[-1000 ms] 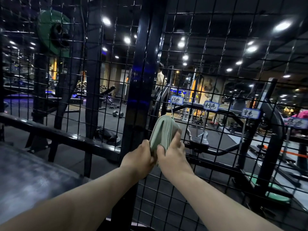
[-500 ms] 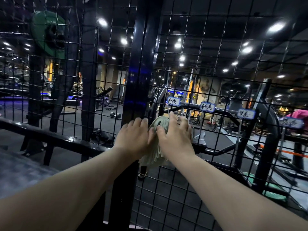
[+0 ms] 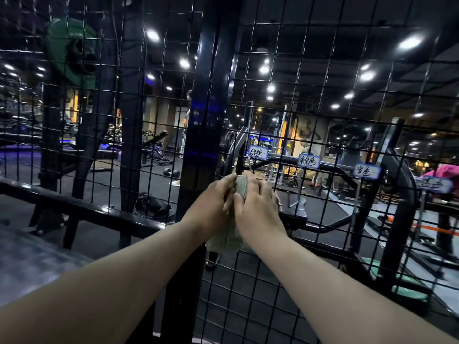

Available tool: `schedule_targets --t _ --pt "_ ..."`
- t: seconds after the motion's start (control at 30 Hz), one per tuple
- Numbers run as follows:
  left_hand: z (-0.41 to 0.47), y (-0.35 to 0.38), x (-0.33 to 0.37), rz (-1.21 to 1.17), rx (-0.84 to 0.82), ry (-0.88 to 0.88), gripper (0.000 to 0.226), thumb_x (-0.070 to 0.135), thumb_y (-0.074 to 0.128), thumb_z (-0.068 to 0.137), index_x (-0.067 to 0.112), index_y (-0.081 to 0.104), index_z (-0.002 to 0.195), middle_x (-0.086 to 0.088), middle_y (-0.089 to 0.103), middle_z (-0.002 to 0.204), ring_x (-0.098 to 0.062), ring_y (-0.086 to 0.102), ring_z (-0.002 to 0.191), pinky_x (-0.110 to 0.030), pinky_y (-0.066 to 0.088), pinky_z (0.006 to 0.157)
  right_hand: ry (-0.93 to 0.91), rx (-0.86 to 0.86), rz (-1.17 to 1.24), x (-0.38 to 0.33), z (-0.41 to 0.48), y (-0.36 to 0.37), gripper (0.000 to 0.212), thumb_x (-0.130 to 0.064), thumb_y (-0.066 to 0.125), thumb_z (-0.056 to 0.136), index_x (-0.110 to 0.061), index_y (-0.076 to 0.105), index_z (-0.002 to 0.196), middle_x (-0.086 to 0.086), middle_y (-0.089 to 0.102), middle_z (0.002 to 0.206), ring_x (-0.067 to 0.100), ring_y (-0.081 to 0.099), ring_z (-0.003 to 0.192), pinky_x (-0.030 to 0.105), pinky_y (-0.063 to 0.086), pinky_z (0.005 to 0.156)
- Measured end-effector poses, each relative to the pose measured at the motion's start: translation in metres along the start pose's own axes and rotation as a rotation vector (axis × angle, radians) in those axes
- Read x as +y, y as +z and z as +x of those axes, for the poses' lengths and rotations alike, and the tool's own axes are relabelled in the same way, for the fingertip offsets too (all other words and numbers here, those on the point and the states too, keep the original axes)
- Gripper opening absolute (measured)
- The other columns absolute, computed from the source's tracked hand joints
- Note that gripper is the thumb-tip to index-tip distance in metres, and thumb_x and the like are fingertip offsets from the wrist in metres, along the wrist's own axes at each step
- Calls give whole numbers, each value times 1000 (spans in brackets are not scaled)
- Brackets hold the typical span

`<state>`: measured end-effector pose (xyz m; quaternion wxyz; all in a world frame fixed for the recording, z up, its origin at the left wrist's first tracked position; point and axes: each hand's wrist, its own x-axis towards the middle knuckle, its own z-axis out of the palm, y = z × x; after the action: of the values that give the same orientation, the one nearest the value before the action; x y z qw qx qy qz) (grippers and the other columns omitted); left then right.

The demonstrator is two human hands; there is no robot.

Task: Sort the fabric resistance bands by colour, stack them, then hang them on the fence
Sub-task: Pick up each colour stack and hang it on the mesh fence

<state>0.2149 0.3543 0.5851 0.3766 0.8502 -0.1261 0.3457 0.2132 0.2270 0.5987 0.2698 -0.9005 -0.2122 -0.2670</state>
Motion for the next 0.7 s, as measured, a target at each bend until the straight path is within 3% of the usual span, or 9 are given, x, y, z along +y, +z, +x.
schedule_targets --t 0.17,0.4,0.53,0.6,0.7 --pt "-15 10 -11 -41 6 -18 31 29 36 104 25 51 130 12 66 108 3 62 92 -22 51 79 8 -18 15 2 -12 15 70 -37 35 104 -13 -5 157 12 2 160 29 2 148 41 10 121" --pt "-50 18 -21 -67 -32 -82 29 32 30 105 28 52 122 8 67 103 -5 66 90 -28 56 78 57 -80 71 9 -31 30 71 -38 24 106 -5 -17 154 17 -20 161 29 -18 150 34 -10 117" --pt "-80 24 -35 69 15 -90 32 20 36 104 6 55 126 -12 66 114 -26 62 105 -35 47 92 135 -140 100 16 -57 36 75 -45 25 104 -3 -10 155 16 -16 162 32 -8 151 40 2 121" --pt "-100 29 -42 82 -23 -144 39 26 32 104 6 54 130 -10 65 119 -24 61 111 -34 46 97 162 -153 94 23 -74 38 73 -43 30 105 1 -1 155 20 -7 162 34 -1 150 43 8 121" --pt "-127 35 -51 189 -48 -268 34 25 35 104 3 58 114 -17 66 108 -34 61 102 -33 44 83 218 -227 58 39 -100 49 64 -33 28 106 4 8 154 26 1 160 35 -1 150 44 5 121"
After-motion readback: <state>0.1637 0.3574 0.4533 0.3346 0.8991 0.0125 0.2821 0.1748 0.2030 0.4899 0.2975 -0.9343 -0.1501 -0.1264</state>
